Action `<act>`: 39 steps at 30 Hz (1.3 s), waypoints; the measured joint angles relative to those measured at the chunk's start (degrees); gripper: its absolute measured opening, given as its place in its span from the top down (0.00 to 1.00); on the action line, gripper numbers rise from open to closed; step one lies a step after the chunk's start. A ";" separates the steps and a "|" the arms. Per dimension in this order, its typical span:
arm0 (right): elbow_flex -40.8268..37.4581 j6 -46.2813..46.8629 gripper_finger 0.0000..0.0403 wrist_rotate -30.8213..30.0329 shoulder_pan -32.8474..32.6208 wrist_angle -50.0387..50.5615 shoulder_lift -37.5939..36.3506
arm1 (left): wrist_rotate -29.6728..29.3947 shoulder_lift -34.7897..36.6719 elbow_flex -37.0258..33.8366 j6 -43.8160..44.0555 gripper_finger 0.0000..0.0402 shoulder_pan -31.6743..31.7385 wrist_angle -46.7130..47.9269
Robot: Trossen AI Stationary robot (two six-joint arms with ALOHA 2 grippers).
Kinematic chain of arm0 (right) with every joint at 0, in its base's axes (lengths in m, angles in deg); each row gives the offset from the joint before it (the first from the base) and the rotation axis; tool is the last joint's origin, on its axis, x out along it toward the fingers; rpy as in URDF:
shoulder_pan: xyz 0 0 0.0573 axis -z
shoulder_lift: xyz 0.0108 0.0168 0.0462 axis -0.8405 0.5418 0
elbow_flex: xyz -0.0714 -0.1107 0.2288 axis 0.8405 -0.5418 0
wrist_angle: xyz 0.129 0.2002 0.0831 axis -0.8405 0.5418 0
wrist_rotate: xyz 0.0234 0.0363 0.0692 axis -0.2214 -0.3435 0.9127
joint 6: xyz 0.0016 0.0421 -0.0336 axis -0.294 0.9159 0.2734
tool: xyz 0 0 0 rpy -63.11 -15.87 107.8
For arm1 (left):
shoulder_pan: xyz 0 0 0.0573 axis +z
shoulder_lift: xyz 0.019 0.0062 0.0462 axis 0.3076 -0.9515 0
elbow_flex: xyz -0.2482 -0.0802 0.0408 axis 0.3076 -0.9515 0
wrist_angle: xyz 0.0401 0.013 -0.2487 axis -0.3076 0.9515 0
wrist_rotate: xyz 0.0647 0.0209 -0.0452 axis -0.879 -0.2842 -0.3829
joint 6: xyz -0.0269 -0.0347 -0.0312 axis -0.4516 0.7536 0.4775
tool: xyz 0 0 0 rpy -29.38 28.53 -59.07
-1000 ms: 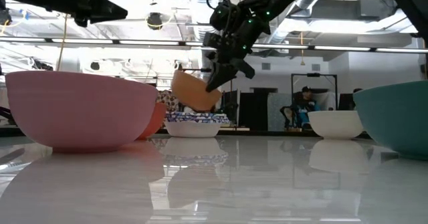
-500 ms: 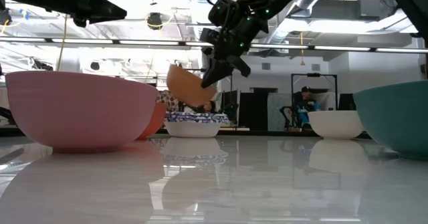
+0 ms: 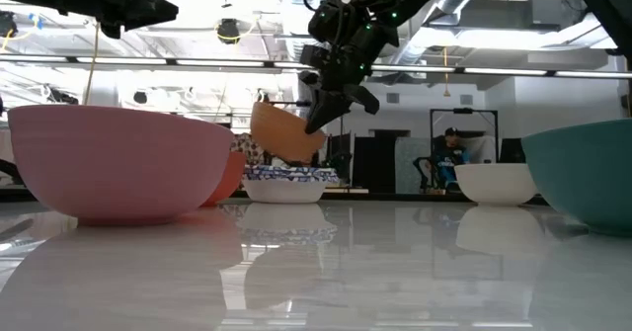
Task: Nest bowls inside each other
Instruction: Stack the brown bowl onto the stack of bowls
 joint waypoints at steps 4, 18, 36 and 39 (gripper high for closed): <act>5.23 -0.22 0.97 0.08 0.00 3.96 2.86 | 0.06 -0.03 0.00 0.00 0.73 0.25 0.17; 31.66 2.82 0.97 -3.21 0.24 27.56 20.43 | 0.04 -0.03 0.00 0.44 0.73 0.23 0.61; 31.49 3.00 0.97 -0.09 0.24 29.36 20.67 | 0.09 -0.03 0.00 0.38 0.73 0.23 2.36; 31.46 3.00 0.97 -0.08 0.30 29.32 20.78 | 0.09 -0.03 0.00 0.17 0.73 0.23 2.38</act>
